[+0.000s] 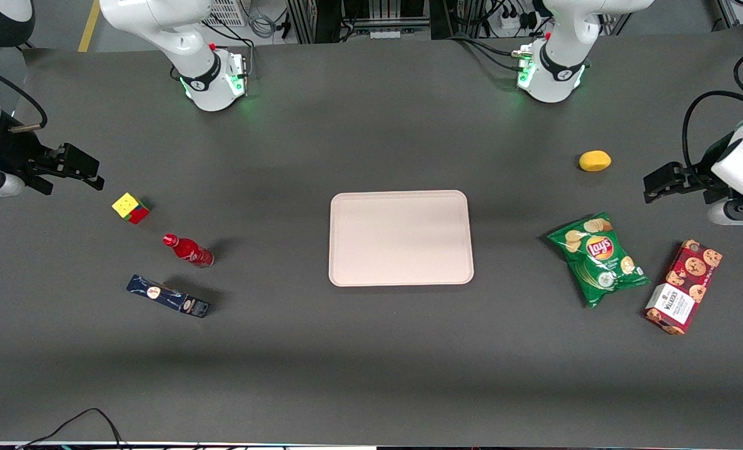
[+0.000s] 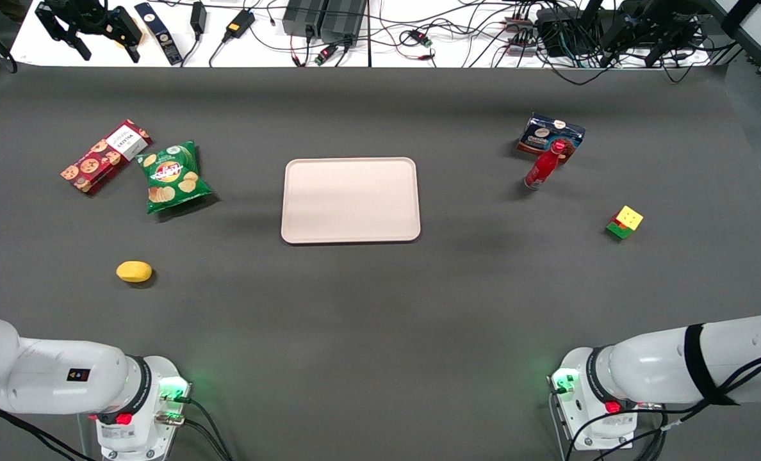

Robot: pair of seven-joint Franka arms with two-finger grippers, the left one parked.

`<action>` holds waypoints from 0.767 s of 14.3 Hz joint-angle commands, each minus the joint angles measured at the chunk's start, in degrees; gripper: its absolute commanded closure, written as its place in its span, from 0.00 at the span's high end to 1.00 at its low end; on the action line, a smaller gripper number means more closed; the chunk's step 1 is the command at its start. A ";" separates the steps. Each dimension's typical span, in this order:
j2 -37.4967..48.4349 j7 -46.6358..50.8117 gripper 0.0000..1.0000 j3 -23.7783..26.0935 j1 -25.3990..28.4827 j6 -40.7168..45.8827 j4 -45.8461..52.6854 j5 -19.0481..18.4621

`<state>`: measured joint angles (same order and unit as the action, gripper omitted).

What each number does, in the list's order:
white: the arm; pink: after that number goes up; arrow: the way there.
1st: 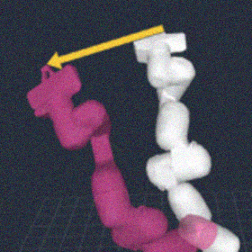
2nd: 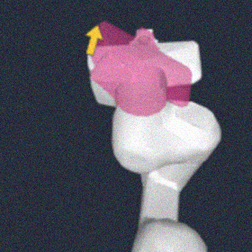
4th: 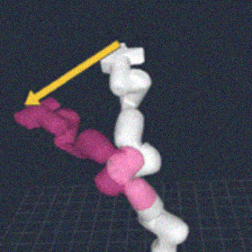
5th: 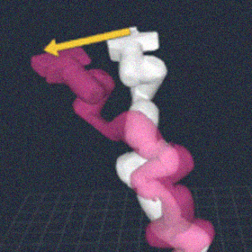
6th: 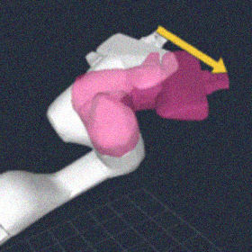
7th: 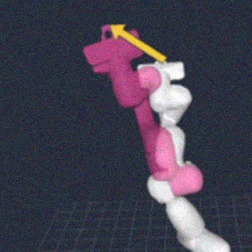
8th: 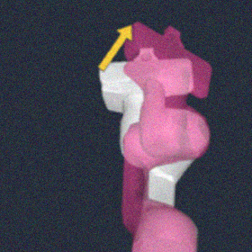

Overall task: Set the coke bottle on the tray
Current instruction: 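Move the right gripper down over the red Coca-Cola bottle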

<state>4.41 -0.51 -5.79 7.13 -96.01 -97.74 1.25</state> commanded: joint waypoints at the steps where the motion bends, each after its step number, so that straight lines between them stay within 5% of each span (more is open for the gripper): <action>1: -0.98 -0.54 1.00 -0.28 0.52 1.79 1.94 -0.90; 11: -4.84 0.60 1.00 0.25 0.69 1.00 1.85 -0.81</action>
<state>2.03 -0.51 -5.67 7.34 -95.51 -97.56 1.23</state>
